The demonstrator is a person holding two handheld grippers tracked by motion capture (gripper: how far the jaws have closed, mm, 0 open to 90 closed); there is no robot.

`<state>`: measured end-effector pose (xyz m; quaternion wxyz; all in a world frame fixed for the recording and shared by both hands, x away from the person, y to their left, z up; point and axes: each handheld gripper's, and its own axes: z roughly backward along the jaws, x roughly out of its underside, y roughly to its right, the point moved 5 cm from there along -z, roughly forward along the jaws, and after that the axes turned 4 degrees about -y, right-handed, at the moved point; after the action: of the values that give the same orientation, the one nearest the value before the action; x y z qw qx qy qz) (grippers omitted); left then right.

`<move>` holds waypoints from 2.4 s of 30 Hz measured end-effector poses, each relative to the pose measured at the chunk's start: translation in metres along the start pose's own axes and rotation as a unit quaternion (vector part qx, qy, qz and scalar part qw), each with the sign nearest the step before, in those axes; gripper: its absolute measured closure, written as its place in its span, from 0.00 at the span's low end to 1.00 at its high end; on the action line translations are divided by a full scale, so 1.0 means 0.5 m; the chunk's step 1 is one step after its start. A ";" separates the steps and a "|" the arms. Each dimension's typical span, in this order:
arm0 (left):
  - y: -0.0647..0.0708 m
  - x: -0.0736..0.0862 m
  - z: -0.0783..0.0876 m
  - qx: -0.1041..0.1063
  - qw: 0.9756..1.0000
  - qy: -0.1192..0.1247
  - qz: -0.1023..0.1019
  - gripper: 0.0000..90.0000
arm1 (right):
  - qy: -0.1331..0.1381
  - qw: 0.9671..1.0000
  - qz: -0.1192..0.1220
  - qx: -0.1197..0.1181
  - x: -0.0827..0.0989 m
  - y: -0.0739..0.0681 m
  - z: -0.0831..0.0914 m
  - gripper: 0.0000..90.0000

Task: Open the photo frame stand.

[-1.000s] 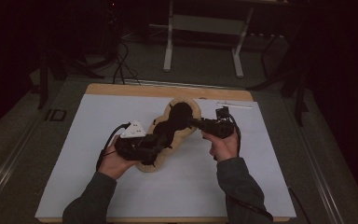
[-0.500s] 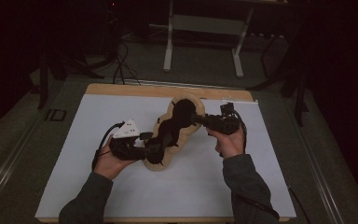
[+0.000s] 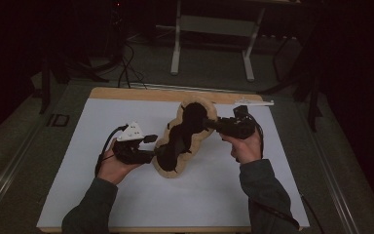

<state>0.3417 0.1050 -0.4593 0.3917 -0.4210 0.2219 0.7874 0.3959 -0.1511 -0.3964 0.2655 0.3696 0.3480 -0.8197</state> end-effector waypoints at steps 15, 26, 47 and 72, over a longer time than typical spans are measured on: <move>-0.023 -0.002 -0.007 -0.003 1.000 -0.004 0.011 0.52 | -0.005 0.998 0.056 -0.024 0.000 -0.021 0.006 0.72; -0.041 0.002 -0.012 -0.012 1.000 -0.008 0.021 0.52 | -0.005 0.996 0.084 -0.037 0.002 -0.035 0.008 0.72; -0.026 -0.034 -0.032 -0.076 0.997 -0.005 -0.016 0.70 | -0.003 0.993 0.105 -0.048 0.001 -0.057 0.007 0.73; -0.020 -0.034 -0.023 -0.069 0.997 0.002 -0.017 0.63 | -0.014 0.991 0.121 -0.053 -0.005 -0.065 0.003 0.73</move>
<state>0.3611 0.0955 -0.4517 0.3748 -0.4526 0.1607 0.7930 0.3744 -0.1319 -0.3815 0.3869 0.3829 0.3400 -0.7668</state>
